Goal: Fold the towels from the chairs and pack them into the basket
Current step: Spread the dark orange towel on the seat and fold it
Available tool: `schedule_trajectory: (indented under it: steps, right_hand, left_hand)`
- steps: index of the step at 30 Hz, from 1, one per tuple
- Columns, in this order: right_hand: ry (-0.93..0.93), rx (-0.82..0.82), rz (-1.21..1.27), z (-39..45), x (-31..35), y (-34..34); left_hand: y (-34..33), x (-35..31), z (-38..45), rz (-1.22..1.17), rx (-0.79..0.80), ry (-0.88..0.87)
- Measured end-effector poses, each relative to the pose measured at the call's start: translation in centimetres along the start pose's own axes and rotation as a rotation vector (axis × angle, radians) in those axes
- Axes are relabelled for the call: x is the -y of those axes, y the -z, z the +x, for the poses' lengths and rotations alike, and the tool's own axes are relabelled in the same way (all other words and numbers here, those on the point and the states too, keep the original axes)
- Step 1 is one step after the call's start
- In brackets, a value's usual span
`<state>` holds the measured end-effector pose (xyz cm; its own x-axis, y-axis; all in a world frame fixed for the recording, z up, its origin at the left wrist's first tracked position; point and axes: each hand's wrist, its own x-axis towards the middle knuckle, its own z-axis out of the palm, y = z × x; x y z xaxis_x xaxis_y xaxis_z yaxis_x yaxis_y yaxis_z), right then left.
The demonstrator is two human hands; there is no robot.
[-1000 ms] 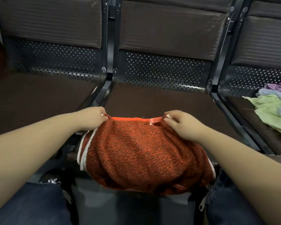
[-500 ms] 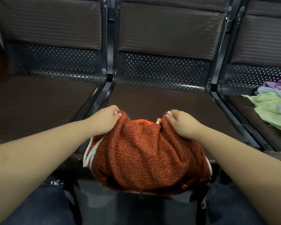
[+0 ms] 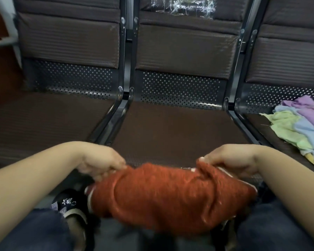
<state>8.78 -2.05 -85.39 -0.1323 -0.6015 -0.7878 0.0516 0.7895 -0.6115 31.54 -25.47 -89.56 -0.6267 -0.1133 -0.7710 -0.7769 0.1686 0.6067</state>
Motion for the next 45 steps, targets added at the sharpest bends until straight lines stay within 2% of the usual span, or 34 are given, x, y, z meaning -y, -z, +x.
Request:
schedule_trajectory:
  steps: [2,3,6,7,11,18,22,32,38,42,45]
  right_hand:
    - [-0.085,0.105,-0.165,-0.8,-0.6,0.3]
    - [-0.134,0.092,-0.288,-1.0,-1.0,0.5]
    - [-0.255,-0.165,-0.741,-1.3,-1.9,1.6]
    - [-0.281,-0.222,-0.781,-1.4,-2.1,2.0]
    - [-0.296,-0.236,-0.507,-1.9,-2.8,3.4]
    - [-0.278,-0.321,-0.351,-1.8,-3.7,5.2]
    - [-0.273,-0.392,-0.246,-1.5,-4.0,6.0]
    - [-0.055,-0.598,0.078,0.0,-2.4,6.9]
    - [0.036,-0.729,0.149,3.0,-1.0,7.2]
    - [0.192,-0.857,0.175,5.0,0.6,7.6]
    - [0.314,-1.066,-0.067,6.8,1.0,8.7]
  left_hand:
    - [0.4,1.3,-0.7,0.149,0.114,0.123]
    - [0.8,2.0,-0.8,0.226,0.114,0.168]
    - [1.3,3.3,-1.2,0.455,0.074,0.292]
    - [1.5,3.5,-1.3,0.489,0.065,0.315]
    - [1.9,3.4,-1.7,0.43,0.004,0.313]
    - [2.5,1.8,-2.3,0.299,-0.055,0.248]
    - [2.8,0.7,-2.5,0.205,-0.207,0.167]
    - [4.3,-1.6,-0.3,-0.179,-0.445,0.002]
    - [4.5,-3.8,2.1,-0.334,-0.586,-0.097]
    - [5.0,-5.6,4.3,-0.355,-0.755,-0.214]
    - [6.2,-6.2,6.3,-0.22,-0.918,-0.309]
